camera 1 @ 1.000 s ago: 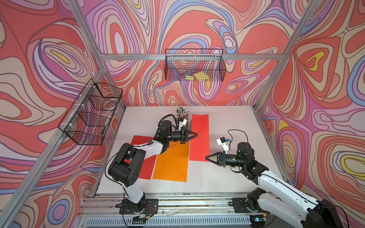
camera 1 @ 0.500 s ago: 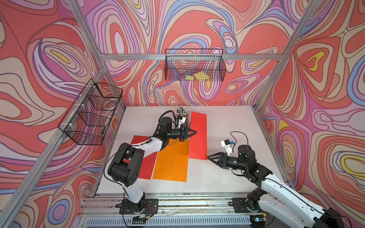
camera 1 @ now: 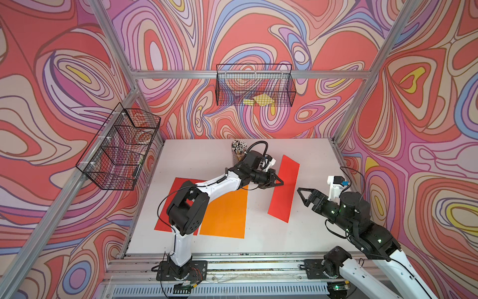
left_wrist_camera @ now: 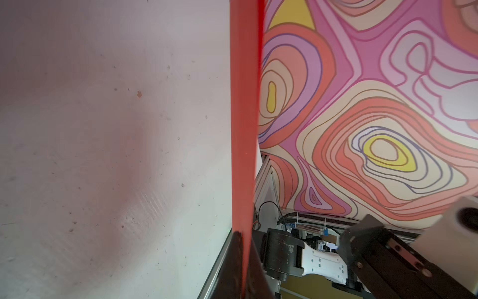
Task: Fold the rectangular paper in half along the long edge
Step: Place the paper at the center of the board.
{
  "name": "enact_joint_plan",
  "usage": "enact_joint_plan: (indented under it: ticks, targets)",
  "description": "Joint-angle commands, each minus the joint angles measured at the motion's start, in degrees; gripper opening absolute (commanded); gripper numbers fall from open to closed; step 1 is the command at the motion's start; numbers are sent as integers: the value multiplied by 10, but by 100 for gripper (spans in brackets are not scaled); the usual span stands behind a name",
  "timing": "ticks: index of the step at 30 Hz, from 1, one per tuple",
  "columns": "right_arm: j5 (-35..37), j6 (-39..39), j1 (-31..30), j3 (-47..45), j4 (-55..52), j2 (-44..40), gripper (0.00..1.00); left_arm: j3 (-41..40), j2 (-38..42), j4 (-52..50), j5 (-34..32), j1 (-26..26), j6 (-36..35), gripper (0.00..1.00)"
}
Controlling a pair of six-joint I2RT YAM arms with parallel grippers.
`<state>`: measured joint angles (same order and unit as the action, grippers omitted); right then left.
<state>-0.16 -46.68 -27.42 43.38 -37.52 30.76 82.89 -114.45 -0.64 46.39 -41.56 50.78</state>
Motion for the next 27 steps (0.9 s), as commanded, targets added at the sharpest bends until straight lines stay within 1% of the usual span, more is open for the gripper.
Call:
enact_joint_plan:
  ticks: [1,3,6,9,11,12,13,14,16,18,19,20,22,24,26,27]
  targets:
    - [12,18,-2,-3,-16,2,92,30,-31,-17,-37,-2,17,6]
    - [4,14,-2,-7,-11,6,92,37,-56,9,-50,-2,44,7]
    - [-4,9,-2,-19,-1,5,92,56,-102,57,-50,-7,82,7]
    - [0,2,-2,-28,1,1,92,88,-149,71,-49,-15,97,6]
    - [-4,1,-2,-31,3,-1,92,93,-165,80,-60,-17,108,6]
    - [-5,1,-2,-32,2,-1,92,90,-169,86,-67,-16,110,7]
    - [-5,1,-2,-32,1,-2,92,84,-168,87,-74,-18,110,13]
    - [-5,1,-2,-32,-1,-3,92,79,-165,85,-85,-17,107,22]
    - [-5,2,-2,-34,-2,-3,92,72,-156,72,-102,-18,91,45]
    - [-4,1,-2,-36,-3,-1,93,65,-140,48,-125,-17,68,62]
    - [-7,1,-2,-38,-1,1,93,62,-131,40,-136,-17,59,85]
    - [-12,1,-2,-40,3,4,93,57,-118,30,-148,-17,47,99]
    - [-19,3,-2,-42,12,11,93,33,-74,20,-186,-17,18,99]
    - [-26,6,-2,-40,19,21,93,0,-3,-4,-251,-17,-23,99]
    - [-31,11,-2,-38,23,31,93,-14,66,-65,-318,-17,-76,99]
    - [-33,13,-2,-36,27,38,93,-19,107,-103,-363,-17,-103,99]
